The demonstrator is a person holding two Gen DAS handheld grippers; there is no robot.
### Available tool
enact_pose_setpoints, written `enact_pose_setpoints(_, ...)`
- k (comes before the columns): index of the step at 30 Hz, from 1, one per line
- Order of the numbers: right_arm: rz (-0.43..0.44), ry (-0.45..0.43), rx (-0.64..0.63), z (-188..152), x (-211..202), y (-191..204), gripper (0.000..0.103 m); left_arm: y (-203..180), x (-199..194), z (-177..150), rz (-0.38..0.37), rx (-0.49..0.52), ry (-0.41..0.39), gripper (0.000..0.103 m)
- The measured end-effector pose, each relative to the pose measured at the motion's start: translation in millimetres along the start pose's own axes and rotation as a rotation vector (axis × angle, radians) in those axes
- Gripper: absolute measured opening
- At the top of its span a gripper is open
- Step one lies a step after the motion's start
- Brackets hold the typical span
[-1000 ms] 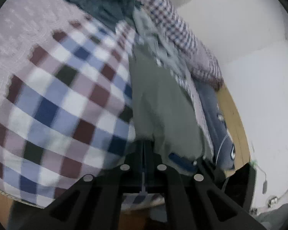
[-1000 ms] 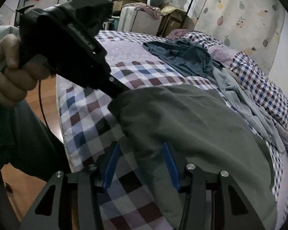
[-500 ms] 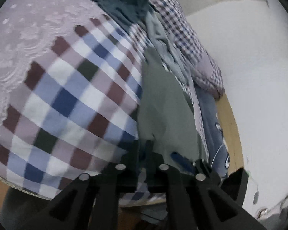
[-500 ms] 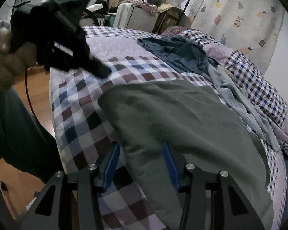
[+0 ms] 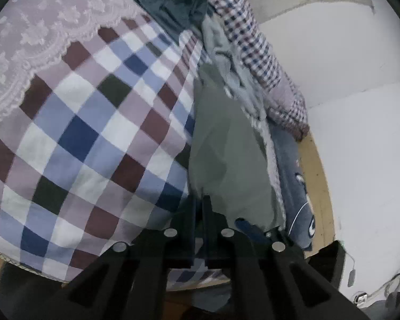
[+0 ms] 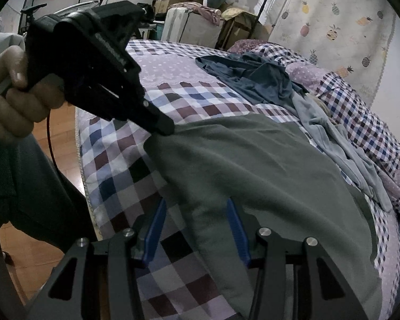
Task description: Fold clothes
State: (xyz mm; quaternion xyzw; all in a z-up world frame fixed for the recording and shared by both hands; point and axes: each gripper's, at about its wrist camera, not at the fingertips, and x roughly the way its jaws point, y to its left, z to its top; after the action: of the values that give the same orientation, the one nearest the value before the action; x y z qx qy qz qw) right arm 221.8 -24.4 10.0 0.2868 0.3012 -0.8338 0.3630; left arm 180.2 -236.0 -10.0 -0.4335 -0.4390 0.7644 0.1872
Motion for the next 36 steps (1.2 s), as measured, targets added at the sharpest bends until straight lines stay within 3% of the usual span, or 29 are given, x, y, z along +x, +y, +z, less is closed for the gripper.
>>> enact_pose_setpoints(4,-0.019,0.007,-0.028,-1.7,2.3,2.8,0.050,1.9,-14.6,-2.6,-0.028,-0.022,-0.056,0.000)
enact_pose_setpoints(9,-0.051,0.031,-0.057,-6.5,7.5,5.7,0.050,42.0,-34.4,-0.1,0.073,-0.220,-0.144,0.000)
enact_pose_setpoints(14,-0.084,-0.008,-0.095,-2.9,2.5,11.1,0.050,37.6,-31.5,-8.5,0.069,-0.214,-0.118,0.000)
enact_pose_setpoints(17,-0.083,-0.031,-0.106,1.3,-0.6,13.8,0.050,36.4,-21.3,-19.6,0.047,-0.224,-0.073,0.015)
enact_pose_setpoints(19,-0.077,-0.042,-0.106,3.4,-2.8,15.0,0.050,35.3,-14.6,-27.0,0.031,-0.231,-0.045,0.045)
enact_pose_setpoints(24,-0.073,-0.070,-0.098,6.8,-9.3,14.6,0.051,23.2,-4.6,-42.3,-0.046,-0.226,-0.060,0.049)
enact_pose_setpoints(32,-0.101,-0.074,-0.167,2.2,-7.7,28.7,0.051,16.4,6.2,-40.2,-0.077,-0.276,-0.140,0.048)
enact_pose_setpoints(33,-0.112,-0.075,-0.183,1.5,-6.5,31.7,0.052,15.3,6.2,-38.5,-0.079,-0.276,-0.146,0.034)
enact_pose_setpoints(34,-0.126,-0.078,-0.204,0.9,-4.8,35.4,0.053,14.3,6.2,-36.9,-0.080,-0.275,-0.152,0.011)
enact_pose_setpoints(36,-0.163,-0.079,-0.242,-0.3,-0.7,40.8,0.053,11.7,3.8,-35.5,-0.099,-0.274,-0.153,0.010)
